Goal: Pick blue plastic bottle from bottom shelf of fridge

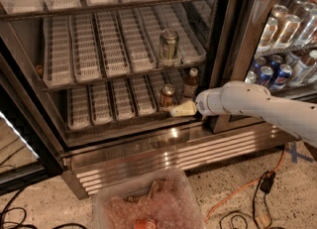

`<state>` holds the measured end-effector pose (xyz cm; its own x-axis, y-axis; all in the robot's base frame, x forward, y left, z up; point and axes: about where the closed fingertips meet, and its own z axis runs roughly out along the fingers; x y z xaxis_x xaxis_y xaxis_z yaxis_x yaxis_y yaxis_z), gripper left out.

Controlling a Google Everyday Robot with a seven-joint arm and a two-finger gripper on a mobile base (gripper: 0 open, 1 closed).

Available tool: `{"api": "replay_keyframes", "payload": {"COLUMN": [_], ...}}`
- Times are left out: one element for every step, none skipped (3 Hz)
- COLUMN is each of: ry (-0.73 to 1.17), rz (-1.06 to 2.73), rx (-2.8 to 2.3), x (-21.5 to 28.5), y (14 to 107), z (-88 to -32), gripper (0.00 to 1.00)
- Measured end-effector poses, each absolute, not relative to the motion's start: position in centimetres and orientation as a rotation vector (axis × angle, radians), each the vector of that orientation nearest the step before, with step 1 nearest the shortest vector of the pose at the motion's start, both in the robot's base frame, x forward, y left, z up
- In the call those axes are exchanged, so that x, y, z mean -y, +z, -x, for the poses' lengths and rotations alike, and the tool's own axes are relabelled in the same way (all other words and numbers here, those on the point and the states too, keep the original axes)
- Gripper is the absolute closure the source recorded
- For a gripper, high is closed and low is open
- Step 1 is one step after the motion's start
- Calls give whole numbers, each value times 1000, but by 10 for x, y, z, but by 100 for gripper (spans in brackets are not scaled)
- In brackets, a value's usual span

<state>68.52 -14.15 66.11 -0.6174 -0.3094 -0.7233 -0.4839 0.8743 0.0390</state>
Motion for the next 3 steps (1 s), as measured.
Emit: {"api": "replay_keyframes", "payload": {"ry": [340, 417, 414], "rz": [611, 713, 696], "rx": [-2321, -2458, -2441], "x": [128, 114, 111], "y": [647, 628, 629], "z": [-701, -704, -710], "gripper": [0, 0, 0]}}
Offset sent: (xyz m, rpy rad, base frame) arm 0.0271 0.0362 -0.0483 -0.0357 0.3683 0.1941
